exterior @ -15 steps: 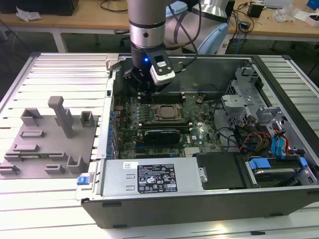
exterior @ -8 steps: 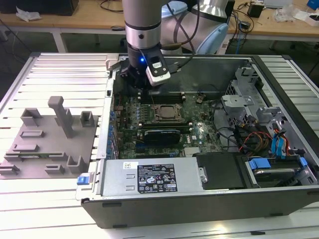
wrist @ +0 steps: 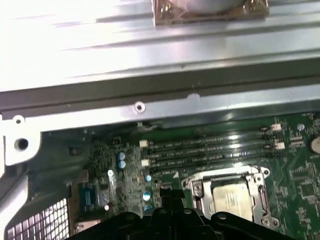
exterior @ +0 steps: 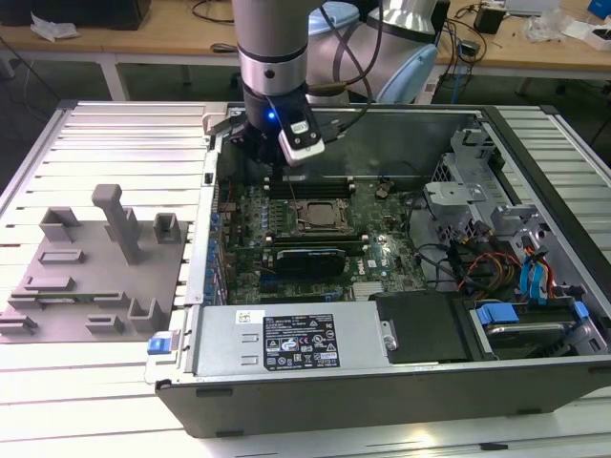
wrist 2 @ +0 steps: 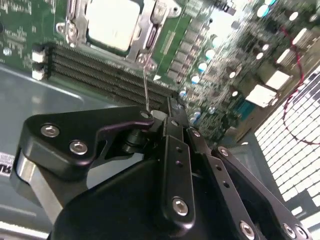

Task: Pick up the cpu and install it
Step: 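Install the first cpu locking lever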

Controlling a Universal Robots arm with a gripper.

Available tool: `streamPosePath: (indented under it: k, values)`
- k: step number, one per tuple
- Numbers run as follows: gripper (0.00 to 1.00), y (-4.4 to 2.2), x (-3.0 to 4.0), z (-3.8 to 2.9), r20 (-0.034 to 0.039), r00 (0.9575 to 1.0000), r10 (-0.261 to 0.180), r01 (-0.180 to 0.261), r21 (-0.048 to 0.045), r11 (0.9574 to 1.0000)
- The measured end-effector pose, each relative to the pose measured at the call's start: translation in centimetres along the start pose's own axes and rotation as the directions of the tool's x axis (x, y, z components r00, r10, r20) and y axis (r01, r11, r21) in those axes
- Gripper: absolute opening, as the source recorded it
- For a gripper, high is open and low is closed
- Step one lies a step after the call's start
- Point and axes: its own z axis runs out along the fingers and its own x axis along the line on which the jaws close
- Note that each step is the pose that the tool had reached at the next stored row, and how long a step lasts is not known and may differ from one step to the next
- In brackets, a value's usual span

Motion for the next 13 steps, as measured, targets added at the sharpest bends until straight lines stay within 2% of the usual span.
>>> streamPosePath:
  k: [6,8,11,13]
  values:
    - [0.11,0.0,-0.03,0.0,-0.0006,1.0,0.0,0.0,-0.0045,1.0]
    - [0.11,0.06,-0.52,0.04,-0.0007,1.0,0.0,0.0,-0.0059,1.0]
    - [0.11,0.26,-2.88,0.2,-0.0025,1.0,0.0,0.0,-0.0058,1.0]
    - [0.11,0.29,-3.76,0.27,-0.0029,1.0,0.0,0.0,-0.0056,1.0]
